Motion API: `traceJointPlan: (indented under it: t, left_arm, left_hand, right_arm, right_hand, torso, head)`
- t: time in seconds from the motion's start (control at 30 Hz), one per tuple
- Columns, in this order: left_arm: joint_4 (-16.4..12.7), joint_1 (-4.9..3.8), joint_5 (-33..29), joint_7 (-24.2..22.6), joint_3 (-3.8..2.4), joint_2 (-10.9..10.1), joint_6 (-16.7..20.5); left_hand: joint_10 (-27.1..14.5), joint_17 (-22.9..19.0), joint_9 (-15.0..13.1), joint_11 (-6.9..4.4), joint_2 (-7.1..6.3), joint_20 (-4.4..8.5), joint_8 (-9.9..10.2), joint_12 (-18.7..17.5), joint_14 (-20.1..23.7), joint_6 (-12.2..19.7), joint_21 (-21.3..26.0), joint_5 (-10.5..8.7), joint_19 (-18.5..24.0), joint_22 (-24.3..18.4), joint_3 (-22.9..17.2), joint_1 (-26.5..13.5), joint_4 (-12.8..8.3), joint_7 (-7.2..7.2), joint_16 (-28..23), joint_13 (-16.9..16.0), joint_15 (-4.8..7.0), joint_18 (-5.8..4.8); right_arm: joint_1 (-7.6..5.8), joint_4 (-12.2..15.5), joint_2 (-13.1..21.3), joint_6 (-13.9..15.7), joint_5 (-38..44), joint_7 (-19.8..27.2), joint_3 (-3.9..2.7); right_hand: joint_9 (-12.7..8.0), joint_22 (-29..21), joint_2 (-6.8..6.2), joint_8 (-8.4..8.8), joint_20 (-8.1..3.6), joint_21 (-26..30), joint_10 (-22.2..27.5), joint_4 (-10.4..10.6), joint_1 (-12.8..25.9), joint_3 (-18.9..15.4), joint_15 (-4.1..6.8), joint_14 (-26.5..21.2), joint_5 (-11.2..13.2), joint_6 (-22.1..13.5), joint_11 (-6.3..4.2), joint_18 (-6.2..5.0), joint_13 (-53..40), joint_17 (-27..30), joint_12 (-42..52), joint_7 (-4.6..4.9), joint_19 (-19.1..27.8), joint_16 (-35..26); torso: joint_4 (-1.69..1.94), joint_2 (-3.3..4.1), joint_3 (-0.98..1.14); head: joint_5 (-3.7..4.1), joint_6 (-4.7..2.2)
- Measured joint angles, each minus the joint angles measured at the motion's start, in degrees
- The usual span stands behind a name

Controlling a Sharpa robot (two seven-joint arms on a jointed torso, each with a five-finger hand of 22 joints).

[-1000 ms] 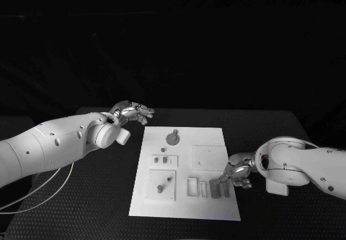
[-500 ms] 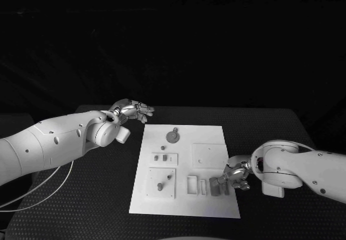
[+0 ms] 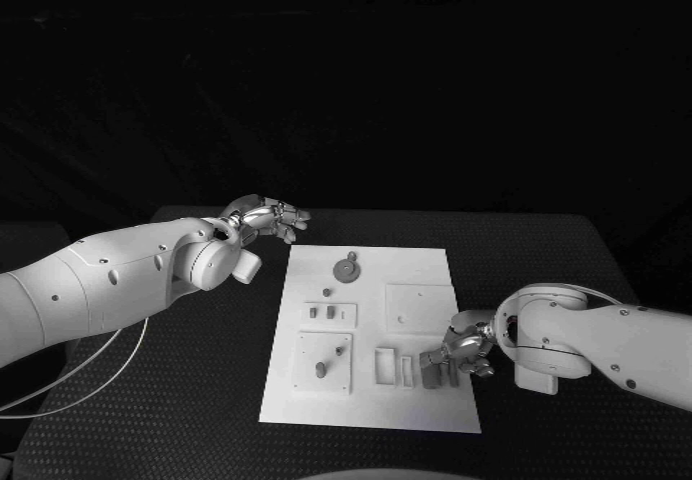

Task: Assemble the parts on the task board

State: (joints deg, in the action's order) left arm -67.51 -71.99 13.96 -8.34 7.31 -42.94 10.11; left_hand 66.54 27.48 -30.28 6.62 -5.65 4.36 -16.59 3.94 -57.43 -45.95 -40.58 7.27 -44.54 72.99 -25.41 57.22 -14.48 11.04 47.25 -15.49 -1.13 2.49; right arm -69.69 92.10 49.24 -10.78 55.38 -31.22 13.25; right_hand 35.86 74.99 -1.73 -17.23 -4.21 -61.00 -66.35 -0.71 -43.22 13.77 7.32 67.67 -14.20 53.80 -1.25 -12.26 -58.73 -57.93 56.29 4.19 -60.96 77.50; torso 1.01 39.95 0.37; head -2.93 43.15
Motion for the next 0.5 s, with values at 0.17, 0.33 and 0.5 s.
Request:
traceJointPlan:
  t: [0.17, 0.33, 0.5]
  left_arm:
    - [-0.11, 0.0, 0.0, 0.02, 0.0, -0.1, -0.12]
    - [-0.29, 0.0, 0.0, 0.07, 0.0, -0.24, -0.27]
    - [-0.42, 0.0, 0.0, 0.16, 0.0, -0.39, -0.42]
  left_hand:
    - [-0.02, 0.01, 0.03, -0.02, 0.0, 0.0, 0.0, 0.0, 0.0, 0.0, 0.0, 0.0, 0.0, 0.0, 0.0, 0.0, 0.0, 0.0, 0.0, 0.0, 0.0, -0.05]
    - [-0.02, 0.07, 0.03, -0.02, 0.0, 0.0, 0.0, 0.0, 0.0, 0.0, 0.0, 0.0, 0.0, 0.05, 0.13, 0.0, 0.13, 0.0, 0.0, 0.0, 0.0, -0.31]
    - [-0.02, 0.07, 0.03, -0.02, -0.17, 0.0, 0.0, 0.0, 0.0, 0.0, 0.0, 0.0, 0.0, 0.05, 0.13, -0.17, 0.13, 0.0, 0.0, 0.0, 0.0, -0.34]
  right_arm:
    - [0.2, -0.07, -0.52, 0.08, 0.29, -0.34, -0.02]
    - [0.72, -0.01, -0.78, 0.29, 0.81, -0.71, -0.02]
    - [1.28, -0.15, -1.68, 0.8, 2.02, -1.05, 0.13]
  right_hand:
    - [-0.06, 0.0, -0.31, 0.14, 0.05, 0.0, 0.0, 0.0, -0.31, 0.0, -0.01, -0.01, 0.0, -0.02, 0.0, 0.01, 0.07, -0.1, 0.0, 0.02, 0.06, -0.22]
    - [-0.06, 0.0, -0.31, 0.14, 0.09, 0.0, 0.01, 0.16, -0.31, -0.16, -0.02, -0.02, 0.0, -0.05, 0.0, 0.01, 0.13, -0.16, 0.0, 0.05, 0.09, -0.22]
    - [0.16, 0.0, -0.31, -0.03, 0.09, 0.0, 0.01, 0.32, -0.31, 0.0, -0.03, -0.01, 0.0, 0.02, 0.0, 0.0, 0.21, -0.27, 0.0, -0.02, 0.09, -0.22]
  torso:
    - [-0.01, 0.0, -0.02]
    - [-0.04, 0.0, -0.01]
    - [-0.09, 0.01, 0.03]
  head:
    - [-0.12, 0.0]
    - [-0.23, 0.12]
    - [-0.4, 0.28]
